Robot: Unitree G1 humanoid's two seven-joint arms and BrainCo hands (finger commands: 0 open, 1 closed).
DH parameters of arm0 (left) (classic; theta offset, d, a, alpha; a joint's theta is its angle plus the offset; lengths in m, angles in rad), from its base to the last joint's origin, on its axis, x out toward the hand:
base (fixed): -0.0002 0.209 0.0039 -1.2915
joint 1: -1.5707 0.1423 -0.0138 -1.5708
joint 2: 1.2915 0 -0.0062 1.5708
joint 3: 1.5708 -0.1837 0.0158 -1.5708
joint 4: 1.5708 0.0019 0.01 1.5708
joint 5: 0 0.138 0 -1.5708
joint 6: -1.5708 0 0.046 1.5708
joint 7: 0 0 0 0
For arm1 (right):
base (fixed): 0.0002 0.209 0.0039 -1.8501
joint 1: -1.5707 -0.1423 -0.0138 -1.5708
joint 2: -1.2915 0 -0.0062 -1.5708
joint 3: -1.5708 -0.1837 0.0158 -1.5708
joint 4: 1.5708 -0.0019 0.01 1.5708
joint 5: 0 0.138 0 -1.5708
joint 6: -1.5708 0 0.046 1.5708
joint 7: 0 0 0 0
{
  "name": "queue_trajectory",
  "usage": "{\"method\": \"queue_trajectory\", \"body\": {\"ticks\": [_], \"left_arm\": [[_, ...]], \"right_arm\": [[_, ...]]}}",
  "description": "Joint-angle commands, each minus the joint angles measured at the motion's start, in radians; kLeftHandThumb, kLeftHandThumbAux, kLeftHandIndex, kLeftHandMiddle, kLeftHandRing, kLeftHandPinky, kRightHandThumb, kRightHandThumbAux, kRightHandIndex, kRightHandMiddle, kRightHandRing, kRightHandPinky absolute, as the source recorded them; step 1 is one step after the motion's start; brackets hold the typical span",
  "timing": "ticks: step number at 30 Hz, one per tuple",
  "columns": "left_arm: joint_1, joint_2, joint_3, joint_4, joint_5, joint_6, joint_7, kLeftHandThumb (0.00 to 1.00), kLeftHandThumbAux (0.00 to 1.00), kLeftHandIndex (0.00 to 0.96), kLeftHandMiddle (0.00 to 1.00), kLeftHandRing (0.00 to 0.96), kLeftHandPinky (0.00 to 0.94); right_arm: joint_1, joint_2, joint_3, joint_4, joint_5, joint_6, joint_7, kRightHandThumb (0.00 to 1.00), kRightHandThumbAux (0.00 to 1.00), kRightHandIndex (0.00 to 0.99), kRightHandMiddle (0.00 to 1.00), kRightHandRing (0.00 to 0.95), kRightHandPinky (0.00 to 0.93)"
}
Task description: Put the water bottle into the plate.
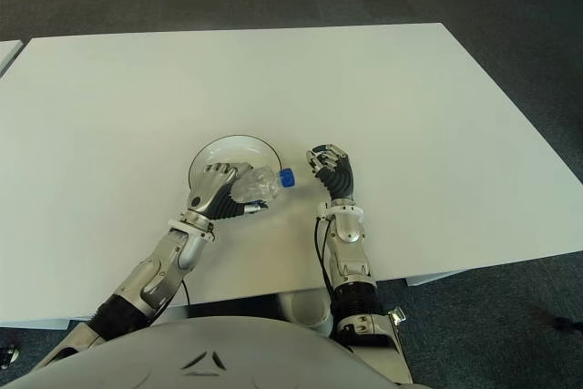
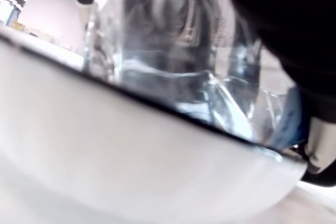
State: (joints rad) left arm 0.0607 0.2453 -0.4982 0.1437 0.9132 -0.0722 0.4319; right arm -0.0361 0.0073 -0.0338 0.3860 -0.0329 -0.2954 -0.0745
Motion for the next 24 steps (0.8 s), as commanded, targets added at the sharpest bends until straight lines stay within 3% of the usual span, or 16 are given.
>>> {"method": "queue_trajectory", "body": {"ticks": [1, 3, 5, 6, 10, 17, 24], "left_arm": [[-0.006, 0.008, 0.017, 0.056, -0.020, -0.013, 0.027, 0.845, 0.662, 0.408, 0.574, 0.677, 0.632], [-0.009, 0.008, 0.019, 0.065, -0.022, -0.019, 0.030, 0.840, 0.665, 0.400, 0.548, 0.583, 0.554], [-0.013, 0.009, 0.019, 0.072, -0.023, -0.024, 0.030, 0.777, 0.680, 0.407, 0.455, 0.466, 0.460], [-0.015, 0.010, 0.020, 0.075, -0.024, -0.025, 0.029, 0.727, 0.624, 0.339, 0.394, 0.394, 0.393], [-0.026, 0.015, 0.021, 0.094, -0.024, -0.034, 0.034, 0.633, 0.557, 0.193, 0.251, 0.229, 0.232], [-0.036, 0.015, 0.026, 0.117, -0.033, -0.059, 0.057, 0.480, 0.606, 0.045, 0.079, 0.056, 0.036], [-0.036, 0.007, 0.038, 0.136, -0.059, -0.091, 0.101, 0.364, 0.625, 0.002, 0.007, 0.003, 0.002]], "right_arm": [[0.012, 0.008, -0.005, 0.003, 0.012, 0.003, 0.002, 0.708, 0.726, 0.437, 0.682, 0.672, 0.677], [0.012, 0.008, -0.004, 0.004, 0.009, 0.004, 0.000, 0.708, 0.726, 0.437, 0.681, 0.672, 0.678], [0.012, 0.008, -0.004, 0.004, 0.007, 0.004, 0.000, 0.708, 0.726, 0.437, 0.681, 0.672, 0.680], [0.012, 0.008, -0.004, 0.004, 0.006, 0.004, 0.000, 0.708, 0.726, 0.437, 0.681, 0.673, 0.681], [0.012, 0.008, -0.004, 0.006, 0.003, 0.002, -0.001, 0.708, 0.726, 0.437, 0.684, 0.677, 0.683], [0.013, 0.007, -0.004, 0.005, 0.004, 0.001, 0.003, 0.708, 0.726, 0.437, 0.689, 0.679, 0.682], [0.014, 0.008, -0.005, 0.003, 0.005, 0.004, 0.003, 0.707, 0.726, 0.437, 0.688, 0.676, 0.676]]}}
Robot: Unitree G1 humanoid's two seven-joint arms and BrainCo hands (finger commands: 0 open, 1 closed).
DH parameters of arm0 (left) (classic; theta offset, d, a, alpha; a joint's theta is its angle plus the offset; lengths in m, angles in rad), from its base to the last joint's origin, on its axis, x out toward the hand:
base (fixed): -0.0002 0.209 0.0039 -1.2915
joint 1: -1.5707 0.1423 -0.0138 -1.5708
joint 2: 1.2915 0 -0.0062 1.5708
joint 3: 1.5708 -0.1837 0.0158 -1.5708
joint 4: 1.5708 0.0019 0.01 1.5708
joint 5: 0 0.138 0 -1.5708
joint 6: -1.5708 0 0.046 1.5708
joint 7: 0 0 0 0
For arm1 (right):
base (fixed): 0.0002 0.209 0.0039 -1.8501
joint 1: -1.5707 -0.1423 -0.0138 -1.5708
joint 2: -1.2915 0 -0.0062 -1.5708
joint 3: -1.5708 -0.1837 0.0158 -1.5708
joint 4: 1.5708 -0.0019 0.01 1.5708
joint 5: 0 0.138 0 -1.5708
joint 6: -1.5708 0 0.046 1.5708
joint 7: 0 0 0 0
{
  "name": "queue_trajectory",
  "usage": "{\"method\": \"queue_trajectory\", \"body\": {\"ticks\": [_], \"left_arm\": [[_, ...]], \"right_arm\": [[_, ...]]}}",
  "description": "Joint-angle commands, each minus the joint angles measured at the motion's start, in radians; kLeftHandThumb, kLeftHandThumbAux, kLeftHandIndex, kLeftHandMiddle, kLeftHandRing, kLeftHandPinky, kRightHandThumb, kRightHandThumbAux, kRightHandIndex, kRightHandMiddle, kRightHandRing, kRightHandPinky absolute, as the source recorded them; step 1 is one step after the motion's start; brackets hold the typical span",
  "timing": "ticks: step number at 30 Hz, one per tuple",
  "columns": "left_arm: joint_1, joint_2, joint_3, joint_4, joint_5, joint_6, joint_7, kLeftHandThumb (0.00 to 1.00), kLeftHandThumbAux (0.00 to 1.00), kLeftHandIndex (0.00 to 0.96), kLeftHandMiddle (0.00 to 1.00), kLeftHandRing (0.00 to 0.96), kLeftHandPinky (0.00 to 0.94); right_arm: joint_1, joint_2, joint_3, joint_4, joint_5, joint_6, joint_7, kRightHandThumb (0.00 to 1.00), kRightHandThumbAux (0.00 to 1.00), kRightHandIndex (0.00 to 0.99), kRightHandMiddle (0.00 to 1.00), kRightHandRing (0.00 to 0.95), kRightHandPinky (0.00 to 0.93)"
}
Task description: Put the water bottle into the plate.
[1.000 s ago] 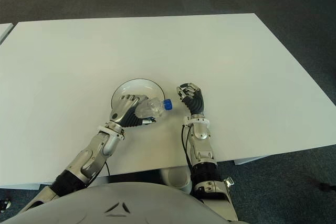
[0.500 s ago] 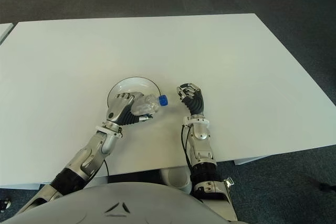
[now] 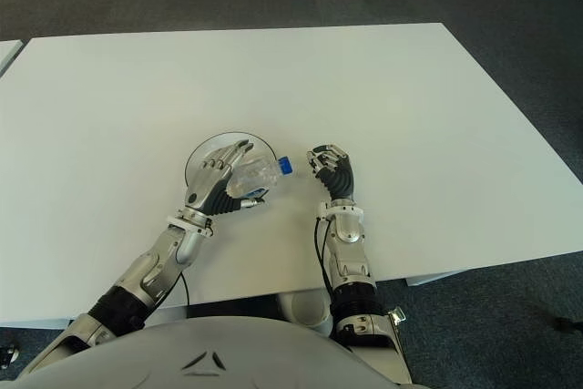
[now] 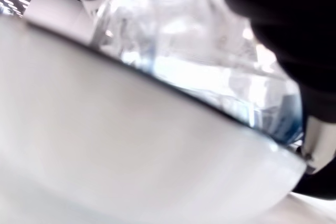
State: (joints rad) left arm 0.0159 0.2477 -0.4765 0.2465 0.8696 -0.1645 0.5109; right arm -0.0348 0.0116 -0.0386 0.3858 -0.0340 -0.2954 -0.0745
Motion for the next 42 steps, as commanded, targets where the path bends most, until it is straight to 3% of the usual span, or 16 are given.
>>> {"method": "queue_trajectory", "body": {"ticks": [1, 17, 33, 42], "left_arm": [[0.009, 0.003, 0.018, 0.036, -0.017, -0.001, 0.027, 0.338, 0.623, 0.001, 0.004, 0.002, 0.001], [0.025, -0.051, 0.059, 0.062, -0.070, -0.003, 0.114, 0.082, 0.466, 0.000, 0.000, 0.000, 0.000], [0.012, -0.089, 0.093, 0.134, -0.124, -0.062, 0.202, 0.066, 0.365, 0.000, 0.000, 0.000, 0.000], [0.011, -0.110, 0.107, 0.153, -0.123, -0.065, 0.274, 0.068, 0.366, 0.000, 0.000, 0.000, 0.000]], "right_arm": [[0.013, 0.004, 0.000, 0.003, 0.005, 0.005, 0.003, 0.707, 0.726, 0.437, 0.688, 0.675, 0.676], [0.015, 0.005, 0.003, -0.005, -0.007, 0.023, -0.012, 0.708, 0.727, 0.437, 0.683, 0.672, 0.677], [0.015, 0.004, 0.003, -0.003, 0.000, 0.012, -0.004, 0.708, 0.727, 0.437, 0.687, 0.678, 0.681], [0.015, 0.005, 0.002, -0.005, 0.000, 0.015, -0.002, 0.708, 0.727, 0.437, 0.692, 0.681, 0.685]]}}
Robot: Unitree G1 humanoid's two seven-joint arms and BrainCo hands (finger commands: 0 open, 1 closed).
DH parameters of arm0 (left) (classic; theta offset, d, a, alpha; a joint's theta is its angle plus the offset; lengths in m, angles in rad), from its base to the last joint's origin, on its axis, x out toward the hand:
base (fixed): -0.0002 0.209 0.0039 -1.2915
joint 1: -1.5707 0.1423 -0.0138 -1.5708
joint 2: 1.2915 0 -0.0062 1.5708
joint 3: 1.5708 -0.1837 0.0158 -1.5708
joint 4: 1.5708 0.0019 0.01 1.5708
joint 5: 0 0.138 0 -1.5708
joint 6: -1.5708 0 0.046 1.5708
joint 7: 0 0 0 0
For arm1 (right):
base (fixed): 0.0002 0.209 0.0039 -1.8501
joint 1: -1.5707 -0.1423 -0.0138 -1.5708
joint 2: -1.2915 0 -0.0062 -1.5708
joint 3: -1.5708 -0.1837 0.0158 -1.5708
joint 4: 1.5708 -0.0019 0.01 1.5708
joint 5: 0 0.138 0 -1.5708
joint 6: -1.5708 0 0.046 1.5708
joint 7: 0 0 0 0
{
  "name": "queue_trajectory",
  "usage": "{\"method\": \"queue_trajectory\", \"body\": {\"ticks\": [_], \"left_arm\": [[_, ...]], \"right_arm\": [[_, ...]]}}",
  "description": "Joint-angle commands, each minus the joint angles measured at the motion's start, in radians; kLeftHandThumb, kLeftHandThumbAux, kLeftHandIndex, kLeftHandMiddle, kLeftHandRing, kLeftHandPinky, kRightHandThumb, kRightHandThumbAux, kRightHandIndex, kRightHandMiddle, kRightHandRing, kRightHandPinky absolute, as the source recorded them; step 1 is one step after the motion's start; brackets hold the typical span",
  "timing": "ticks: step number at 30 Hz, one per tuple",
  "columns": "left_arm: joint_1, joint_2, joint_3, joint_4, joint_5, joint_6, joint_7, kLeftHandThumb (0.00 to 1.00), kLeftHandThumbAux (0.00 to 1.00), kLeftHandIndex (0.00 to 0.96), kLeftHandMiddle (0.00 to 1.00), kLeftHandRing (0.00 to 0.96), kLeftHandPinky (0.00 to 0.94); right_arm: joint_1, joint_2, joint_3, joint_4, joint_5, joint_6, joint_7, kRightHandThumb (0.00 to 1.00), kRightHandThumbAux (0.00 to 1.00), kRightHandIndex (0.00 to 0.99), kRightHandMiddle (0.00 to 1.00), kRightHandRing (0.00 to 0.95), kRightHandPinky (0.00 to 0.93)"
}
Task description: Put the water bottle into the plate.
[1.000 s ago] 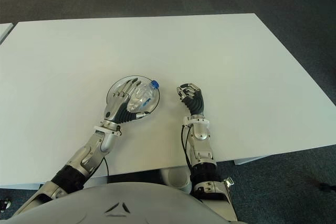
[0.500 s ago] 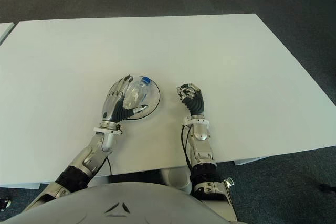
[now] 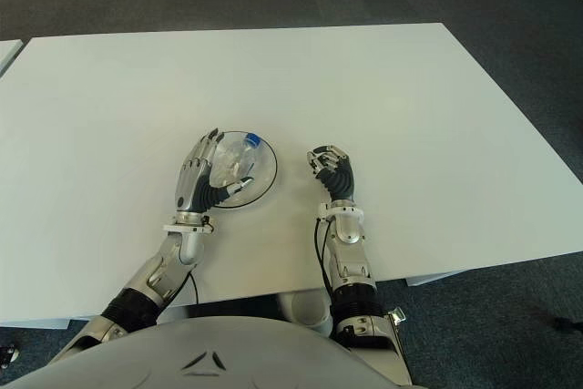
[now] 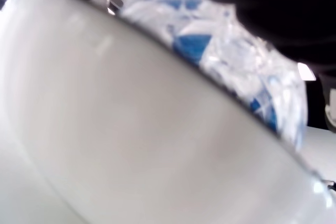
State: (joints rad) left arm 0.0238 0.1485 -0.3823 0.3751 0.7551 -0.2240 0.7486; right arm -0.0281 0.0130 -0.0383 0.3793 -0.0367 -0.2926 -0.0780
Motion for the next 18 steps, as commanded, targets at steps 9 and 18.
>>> {"method": "queue_trajectory", "body": {"ticks": [9, 18], "left_arm": [[0.044, -0.053, 0.062, -0.031, -0.073, -0.003, 0.046, 0.062, 0.397, 0.000, 0.000, 0.000, 0.000], [0.062, -0.072, 0.138, -0.085, -0.160, -0.002, 0.014, 0.087, 0.436, 0.000, 0.000, 0.000, 0.000]], "right_arm": [[0.003, 0.000, 0.000, 0.010, 0.006, 0.006, 0.009, 0.707, 0.727, 0.438, 0.697, 0.686, 0.687], [-0.001, 0.000, -0.004, 0.015, 0.010, 0.003, 0.012, 0.708, 0.727, 0.438, 0.694, 0.685, 0.687]]}}
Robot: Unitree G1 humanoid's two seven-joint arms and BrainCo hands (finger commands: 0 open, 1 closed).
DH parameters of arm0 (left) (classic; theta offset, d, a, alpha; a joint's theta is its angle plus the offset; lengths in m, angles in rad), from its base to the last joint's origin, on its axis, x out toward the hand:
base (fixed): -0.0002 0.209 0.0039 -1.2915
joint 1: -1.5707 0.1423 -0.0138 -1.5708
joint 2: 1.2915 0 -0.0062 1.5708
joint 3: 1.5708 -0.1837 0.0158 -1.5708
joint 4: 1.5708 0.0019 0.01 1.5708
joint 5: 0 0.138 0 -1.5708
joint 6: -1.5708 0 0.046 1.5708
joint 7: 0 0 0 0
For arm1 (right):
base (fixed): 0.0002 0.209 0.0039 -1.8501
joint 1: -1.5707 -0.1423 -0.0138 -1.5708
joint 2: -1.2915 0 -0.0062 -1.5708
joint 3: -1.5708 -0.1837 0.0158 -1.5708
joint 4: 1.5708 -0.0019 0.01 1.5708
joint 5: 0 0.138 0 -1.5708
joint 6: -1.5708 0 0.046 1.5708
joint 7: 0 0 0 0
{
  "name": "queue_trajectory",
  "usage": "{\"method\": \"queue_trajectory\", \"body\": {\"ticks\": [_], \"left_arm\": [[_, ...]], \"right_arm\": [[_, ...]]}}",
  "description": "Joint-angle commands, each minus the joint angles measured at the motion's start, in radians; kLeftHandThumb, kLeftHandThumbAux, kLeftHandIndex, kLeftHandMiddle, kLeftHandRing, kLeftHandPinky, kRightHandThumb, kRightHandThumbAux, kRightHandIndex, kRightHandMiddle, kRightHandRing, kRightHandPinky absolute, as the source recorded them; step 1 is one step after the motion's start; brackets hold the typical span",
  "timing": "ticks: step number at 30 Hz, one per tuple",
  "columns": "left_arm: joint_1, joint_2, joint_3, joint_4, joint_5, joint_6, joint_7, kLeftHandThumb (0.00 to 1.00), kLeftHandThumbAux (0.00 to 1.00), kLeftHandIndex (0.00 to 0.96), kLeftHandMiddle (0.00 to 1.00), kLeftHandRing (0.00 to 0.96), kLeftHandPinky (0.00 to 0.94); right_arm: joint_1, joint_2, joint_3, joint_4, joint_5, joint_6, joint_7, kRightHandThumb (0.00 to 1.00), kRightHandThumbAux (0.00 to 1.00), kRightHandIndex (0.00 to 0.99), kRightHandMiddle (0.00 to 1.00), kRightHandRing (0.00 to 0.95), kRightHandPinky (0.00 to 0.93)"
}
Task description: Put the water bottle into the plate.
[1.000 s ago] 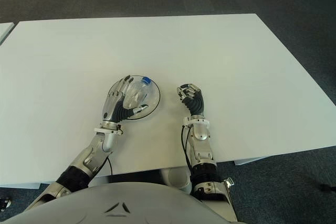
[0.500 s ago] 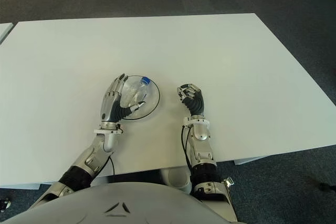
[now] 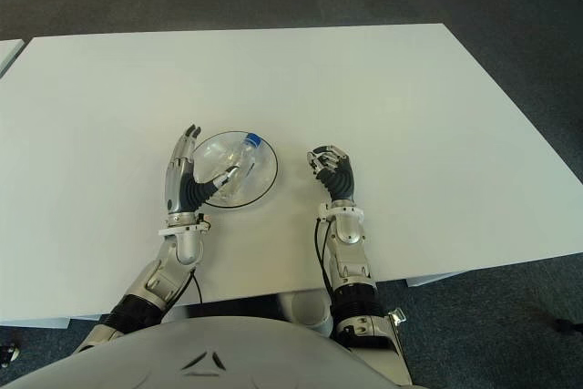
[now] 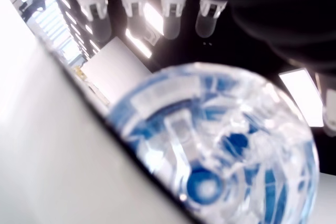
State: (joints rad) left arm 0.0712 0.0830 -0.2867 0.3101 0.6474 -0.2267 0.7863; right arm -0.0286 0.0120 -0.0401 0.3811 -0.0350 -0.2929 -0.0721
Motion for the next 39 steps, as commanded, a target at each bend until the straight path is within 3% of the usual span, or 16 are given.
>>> {"method": "queue_trajectory", "body": {"ticks": [1, 7, 12, 18, 24, 31, 33, 37, 38, 39], "left_arm": [[0.017, -0.009, 0.051, -0.023, -0.066, -0.004, -0.029, 0.090, 0.445, 0.000, 0.000, 0.000, 0.000], [0.055, -0.029, 0.129, -0.044, -0.204, -0.062, -0.076, 0.100, 0.516, 0.000, 0.000, 0.000, 0.000], [0.047, -0.040, 0.184, -0.021, -0.288, -0.102, -0.109, 0.105, 0.605, 0.000, 0.000, 0.000, 0.000], [0.047, -0.013, 0.287, 0.061, -0.424, -0.156, -0.198, 0.047, 0.745, 0.029, 0.044, 0.045, 0.104], [0.021, -0.026, 0.367, 0.150, -0.566, -0.210, -0.309, 0.005, 0.779, 0.093, 0.126, 0.129, 0.175], [0.006, -0.049, 0.439, 0.150, -0.696, -0.147, -0.408, 0.000, 0.845, 0.219, 0.277, 0.298, 0.353], [0.001, -0.057, 0.455, 0.146, -0.712, -0.125, -0.413, 0.000, 0.901, 0.322, 0.351, 0.358, 0.395], [-0.005, -0.059, 0.470, 0.156, -0.711, -0.107, -0.423, 0.000, 0.959, 0.409, 0.411, 0.409, 0.439], [-0.008, -0.057, 0.473, 0.164, -0.708, -0.107, -0.427, 0.250, 0.874, 0.418, 0.473, 0.472, 0.493], [-0.009, -0.055, 0.473, 0.171, -0.703, -0.108, -0.431, 0.412, 0.818, 0.424, 0.513, 0.512, 0.527]], "right_arm": [[-0.001, 0.001, -0.002, 0.014, 0.009, 0.002, 0.007, 0.708, 0.727, 0.438, 0.694, 0.684, 0.687], [-0.001, -0.001, -0.002, 0.013, 0.008, 0.001, 0.012, 0.708, 0.727, 0.437, 0.693, 0.685, 0.689], [0.000, 0.000, -0.003, 0.011, 0.008, 0.004, 0.015, 0.708, 0.727, 0.437, 0.694, 0.686, 0.692], [-0.001, -0.002, -0.002, 0.008, 0.004, 0.010, 0.013, 0.708, 0.727, 0.437, 0.698, 0.689, 0.693], [-0.002, -0.005, -0.001, 0.014, 0.002, 0.000, 0.017, 0.707, 0.727, 0.437, 0.701, 0.693, 0.698], [-0.003, -0.005, -0.001, 0.013, 0.000, 0.004, 0.012, 0.707, 0.727, 0.437, 0.701, 0.693, 0.694], [-0.003, -0.004, -0.001, 0.012, 0.000, 0.006, 0.011, 0.708, 0.727, 0.437, 0.701, 0.693, 0.694], [-0.003, -0.003, -0.001, 0.011, 0.002, 0.008, 0.012, 0.708, 0.727, 0.437, 0.702, 0.693, 0.696], [-0.003, -0.003, -0.001, 0.010, 0.002, 0.008, 0.012, 0.709, 0.727, 0.437, 0.703, 0.695, 0.697], [-0.004, -0.003, -0.001, 0.010, 0.003, 0.008, 0.013, 0.709, 0.727, 0.437, 0.704, 0.695, 0.698]]}}
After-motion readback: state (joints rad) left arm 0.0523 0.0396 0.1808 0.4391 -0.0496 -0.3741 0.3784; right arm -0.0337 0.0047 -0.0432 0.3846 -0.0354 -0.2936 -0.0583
